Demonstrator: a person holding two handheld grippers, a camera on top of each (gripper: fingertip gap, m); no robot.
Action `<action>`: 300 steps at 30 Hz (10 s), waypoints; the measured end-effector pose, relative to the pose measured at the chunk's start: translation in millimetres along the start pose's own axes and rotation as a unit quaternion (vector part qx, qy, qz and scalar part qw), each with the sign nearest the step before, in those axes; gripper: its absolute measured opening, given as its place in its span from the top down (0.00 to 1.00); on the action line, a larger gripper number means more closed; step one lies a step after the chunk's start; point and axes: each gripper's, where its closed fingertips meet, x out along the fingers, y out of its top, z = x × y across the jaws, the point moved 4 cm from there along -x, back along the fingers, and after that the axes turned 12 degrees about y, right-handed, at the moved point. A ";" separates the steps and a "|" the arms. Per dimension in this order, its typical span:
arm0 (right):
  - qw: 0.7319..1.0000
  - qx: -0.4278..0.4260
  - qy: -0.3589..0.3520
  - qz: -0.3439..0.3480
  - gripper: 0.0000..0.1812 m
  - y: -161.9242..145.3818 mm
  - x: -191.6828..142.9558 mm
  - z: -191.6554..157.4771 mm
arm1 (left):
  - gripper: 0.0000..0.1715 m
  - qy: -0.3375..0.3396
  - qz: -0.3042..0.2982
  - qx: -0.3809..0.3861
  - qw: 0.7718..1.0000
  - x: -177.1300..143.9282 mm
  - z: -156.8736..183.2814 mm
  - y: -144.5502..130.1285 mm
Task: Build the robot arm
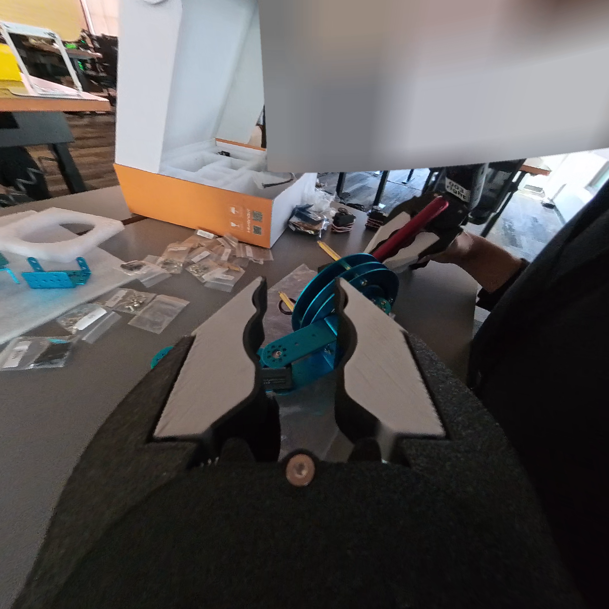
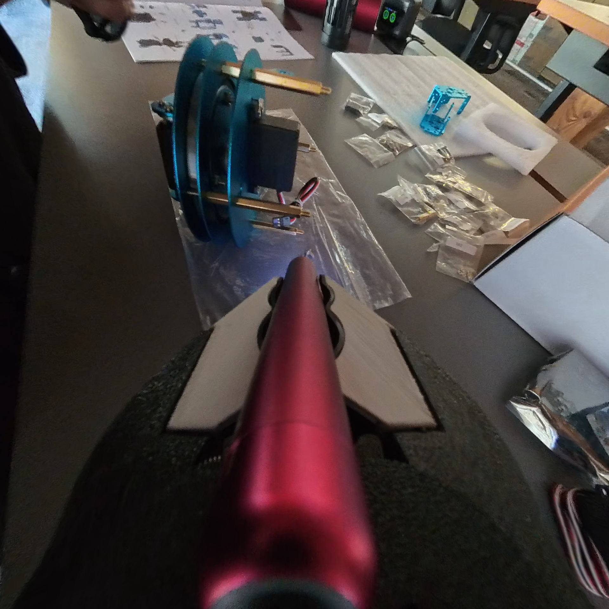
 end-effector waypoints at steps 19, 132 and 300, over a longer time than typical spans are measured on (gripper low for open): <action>0.998 0.031 0.024 -0.039 0.88 -4.5 -4.2 -2.7 | 0.77 -0.009 -0.018 0.007 1.000 4.9 3.1 -21.0; 0.968 0.015 0.154 0.197 0.88 123.0 24.3 -49.1 | 1.00 -0.130 0.006 0.413 0.902 24.3 52.4 -17.8; 0.986 -0.143 -0.020 -0.077 0.89 171.3 44.9 -41.2 | 1.00 -0.147 -0.094 -0.399 0.900 52.0 -44.7 1.5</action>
